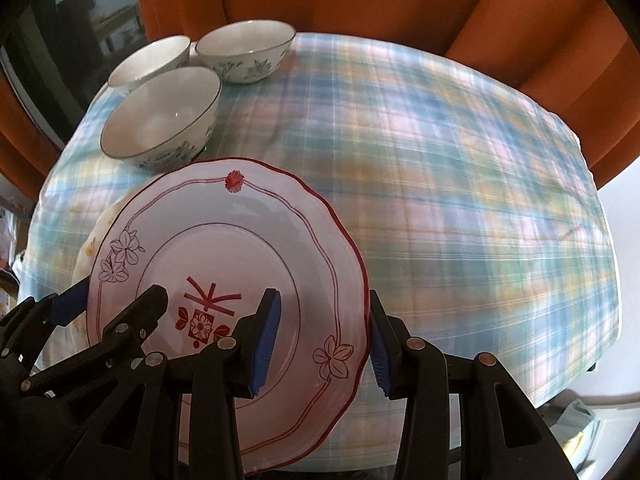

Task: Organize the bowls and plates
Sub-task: 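Carry the red-decorated plate over the yellow-flower plates and lower it on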

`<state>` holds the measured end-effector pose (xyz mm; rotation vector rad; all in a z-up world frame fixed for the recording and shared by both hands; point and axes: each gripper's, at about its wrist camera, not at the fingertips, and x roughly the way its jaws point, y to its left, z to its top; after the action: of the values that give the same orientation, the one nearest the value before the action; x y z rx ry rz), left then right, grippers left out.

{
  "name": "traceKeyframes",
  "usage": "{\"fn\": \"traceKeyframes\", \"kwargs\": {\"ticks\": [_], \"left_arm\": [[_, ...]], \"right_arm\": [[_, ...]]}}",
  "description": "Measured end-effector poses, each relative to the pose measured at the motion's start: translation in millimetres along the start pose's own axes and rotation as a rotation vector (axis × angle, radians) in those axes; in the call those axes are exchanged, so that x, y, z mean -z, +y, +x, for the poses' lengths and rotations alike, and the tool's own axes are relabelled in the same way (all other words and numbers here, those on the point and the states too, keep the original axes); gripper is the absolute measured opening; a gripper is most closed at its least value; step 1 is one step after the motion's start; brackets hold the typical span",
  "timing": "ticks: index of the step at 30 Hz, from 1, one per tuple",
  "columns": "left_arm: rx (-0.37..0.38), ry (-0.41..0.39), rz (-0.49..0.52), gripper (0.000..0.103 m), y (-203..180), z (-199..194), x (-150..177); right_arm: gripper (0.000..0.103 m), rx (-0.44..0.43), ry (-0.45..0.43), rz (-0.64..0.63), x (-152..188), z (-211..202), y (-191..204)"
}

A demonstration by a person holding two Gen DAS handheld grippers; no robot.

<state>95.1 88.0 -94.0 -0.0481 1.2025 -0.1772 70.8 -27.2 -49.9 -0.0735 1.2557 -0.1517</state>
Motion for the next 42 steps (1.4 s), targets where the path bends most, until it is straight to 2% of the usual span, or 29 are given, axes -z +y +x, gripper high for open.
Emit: {"fn": "traceKeyframes", "kwargs": {"ticks": [9, 21, 27, 30, 32, 33, 34, 36, 42], "left_arm": [[-0.002, 0.030, 0.035, 0.059, 7, 11, 2], [-0.026, 0.033, 0.098, 0.060, 10, 8, 0], [-0.026, 0.024, 0.092, 0.061, 10, 8, 1], [-0.030, 0.023, 0.098, 0.061, 9, 9, 1], [-0.030, 0.027, 0.116, 0.066, 7, 9, 2], [-0.032, 0.028, 0.123, 0.066, 5, 9, 2], [-0.033, 0.027, 0.125, 0.066, 5, 9, 3], [-0.032, 0.029, 0.125, 0.066, 5, 8, 3], [-0.045, 0.021, 0.118, 0.065, 8, 1, 8]], "right_arm": [[0.046, 0.022, 0.033, -0.018, -3, 9, 14], [0.046, -0.032, 0.092, 0.022, -2, 17, 14], [0.046, -0.053, 0.083, 0.033, -2, 16, 11], [0.046, -0.044, 0.035, 0.048, -4, 9, 8], [0.046, -0.045, 0.002, 0.085, -7, 6, 0], [0.045, -0.055, -0.002, 0.106, -8, 7, -4], [0.038, -0.064, -0.002, 0.122, -10, 8, -7], [0.031, -0.098, -0.006, 0.132, -11, 9, -9], [0.029, -0.079, 0.015, 0.084, -8, 8, 0]]}}
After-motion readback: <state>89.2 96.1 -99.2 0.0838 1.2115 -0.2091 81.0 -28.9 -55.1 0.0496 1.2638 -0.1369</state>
